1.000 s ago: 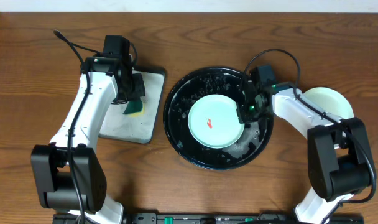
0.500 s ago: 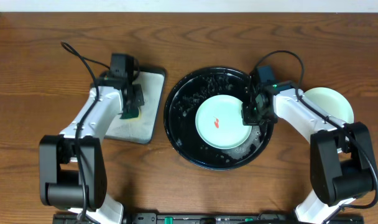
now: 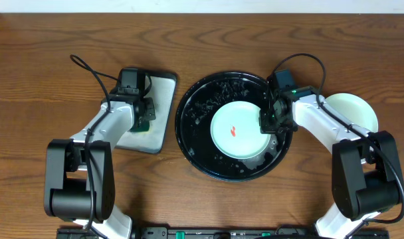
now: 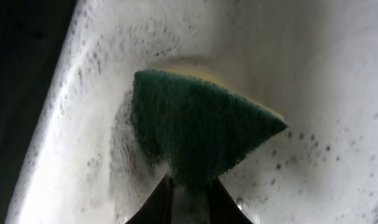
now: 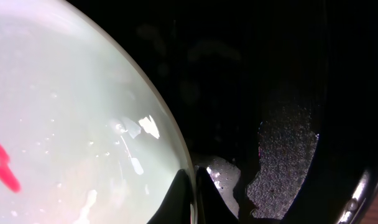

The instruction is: Clean dirty plates on tray and stack at the side

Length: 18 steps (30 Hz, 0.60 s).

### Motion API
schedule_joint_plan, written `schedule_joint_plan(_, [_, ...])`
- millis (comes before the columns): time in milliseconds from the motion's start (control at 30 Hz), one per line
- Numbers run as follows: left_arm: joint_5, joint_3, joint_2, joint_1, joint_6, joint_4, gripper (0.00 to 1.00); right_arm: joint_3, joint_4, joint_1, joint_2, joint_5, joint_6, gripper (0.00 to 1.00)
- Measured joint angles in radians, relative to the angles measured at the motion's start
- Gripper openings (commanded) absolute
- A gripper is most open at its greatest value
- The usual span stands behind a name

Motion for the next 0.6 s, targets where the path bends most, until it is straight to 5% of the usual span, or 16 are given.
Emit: schedule_joint_plan(600, [0.105, 0.258, -0.034, 0.000, 0.000, -0.286, 0.12, 0.000, 0.000, 0.000, 0.000, 0.005, 0.000, 0.01])
